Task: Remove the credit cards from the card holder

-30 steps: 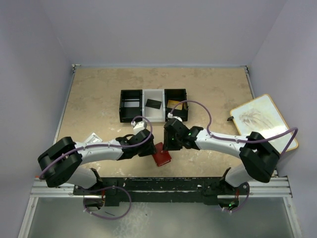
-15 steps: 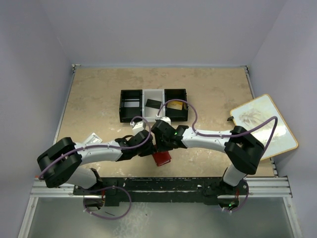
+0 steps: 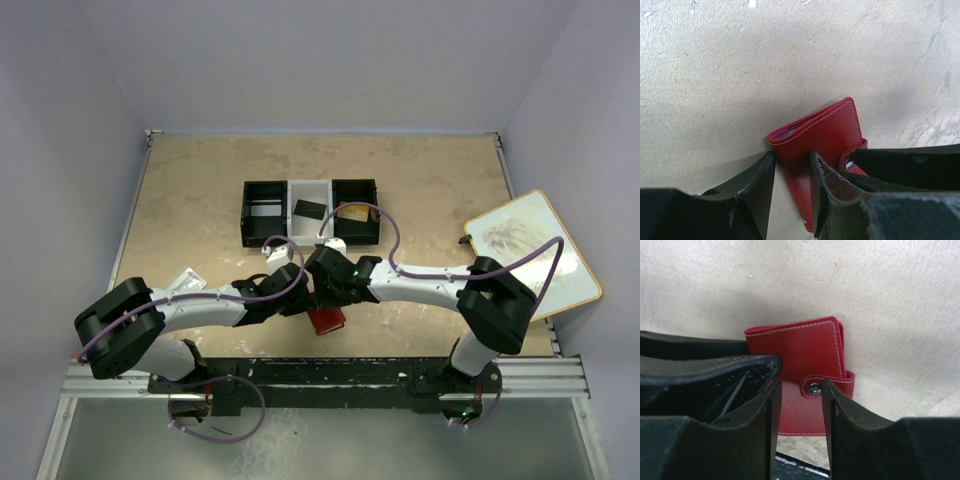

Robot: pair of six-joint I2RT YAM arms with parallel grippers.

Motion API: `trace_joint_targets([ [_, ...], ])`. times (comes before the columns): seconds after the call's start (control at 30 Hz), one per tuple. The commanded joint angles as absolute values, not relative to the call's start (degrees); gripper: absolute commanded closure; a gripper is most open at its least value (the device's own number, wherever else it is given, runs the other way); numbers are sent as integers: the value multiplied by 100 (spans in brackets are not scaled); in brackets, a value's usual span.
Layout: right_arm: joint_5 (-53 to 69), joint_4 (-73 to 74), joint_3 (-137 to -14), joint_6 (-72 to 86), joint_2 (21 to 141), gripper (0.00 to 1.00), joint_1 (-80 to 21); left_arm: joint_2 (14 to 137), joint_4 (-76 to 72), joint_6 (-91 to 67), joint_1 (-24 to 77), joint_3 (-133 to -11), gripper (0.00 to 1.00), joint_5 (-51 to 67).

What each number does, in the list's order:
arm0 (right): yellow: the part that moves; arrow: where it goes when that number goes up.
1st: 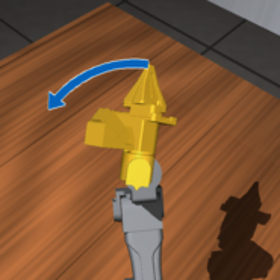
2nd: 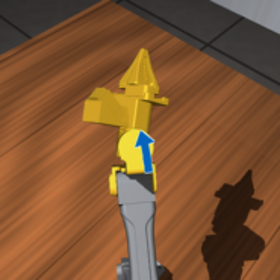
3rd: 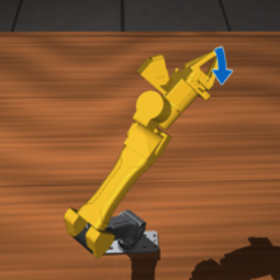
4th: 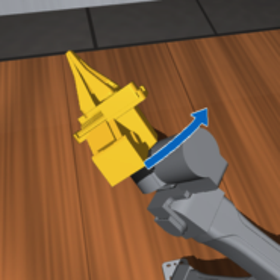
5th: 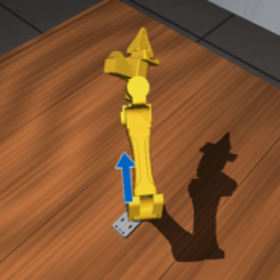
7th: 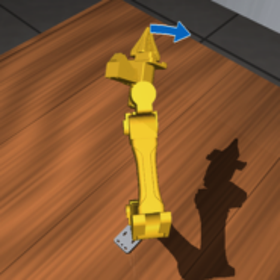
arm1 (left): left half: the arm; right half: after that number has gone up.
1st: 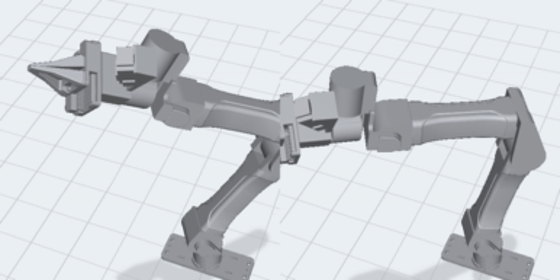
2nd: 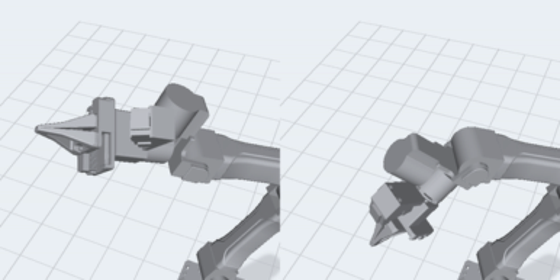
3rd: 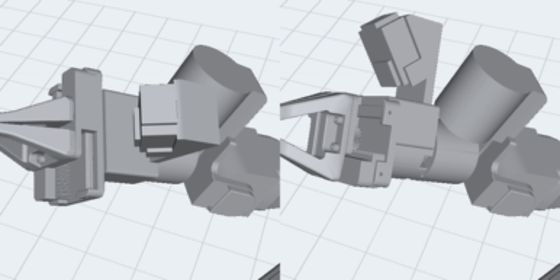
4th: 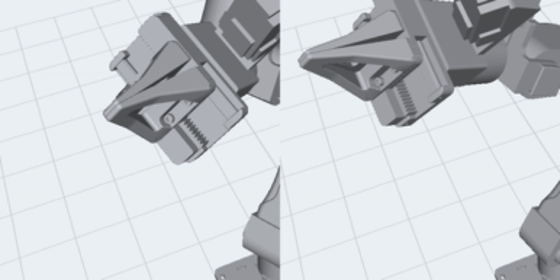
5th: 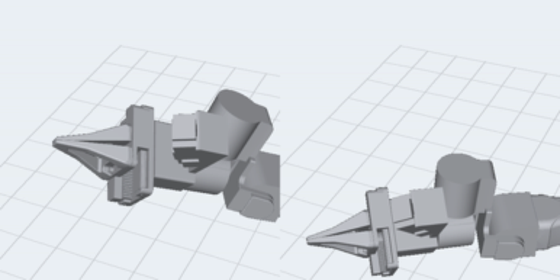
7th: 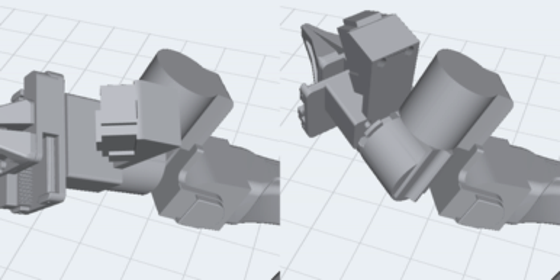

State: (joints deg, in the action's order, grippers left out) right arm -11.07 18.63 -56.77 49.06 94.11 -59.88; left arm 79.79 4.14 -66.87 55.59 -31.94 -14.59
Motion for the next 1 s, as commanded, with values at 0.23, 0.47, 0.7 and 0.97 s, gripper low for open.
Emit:
trace_joint_targets([
  [0.23, -1399, 2438, -5591, 4890, 9489, 60, -6108, 8190, 959, -6641, 5580, -2919, 71, -1645],
  [0.47, -1905, 2859, -5905, 5576, 9825, 73, -6109, 8200, 848, -6697, 5581, -2866, 73, -1635],
  [0.7, -1642, 2616, -5599, 5564, 9255, 83, -6030, 8268, 841, -6857, 5590, -2711, 75, -1845],
  [0.97, -836, 1833, -4952, 5291, 8622, 97, -5413, 8332, 837, -6912, 5593, -2630, 78, -1933],
])
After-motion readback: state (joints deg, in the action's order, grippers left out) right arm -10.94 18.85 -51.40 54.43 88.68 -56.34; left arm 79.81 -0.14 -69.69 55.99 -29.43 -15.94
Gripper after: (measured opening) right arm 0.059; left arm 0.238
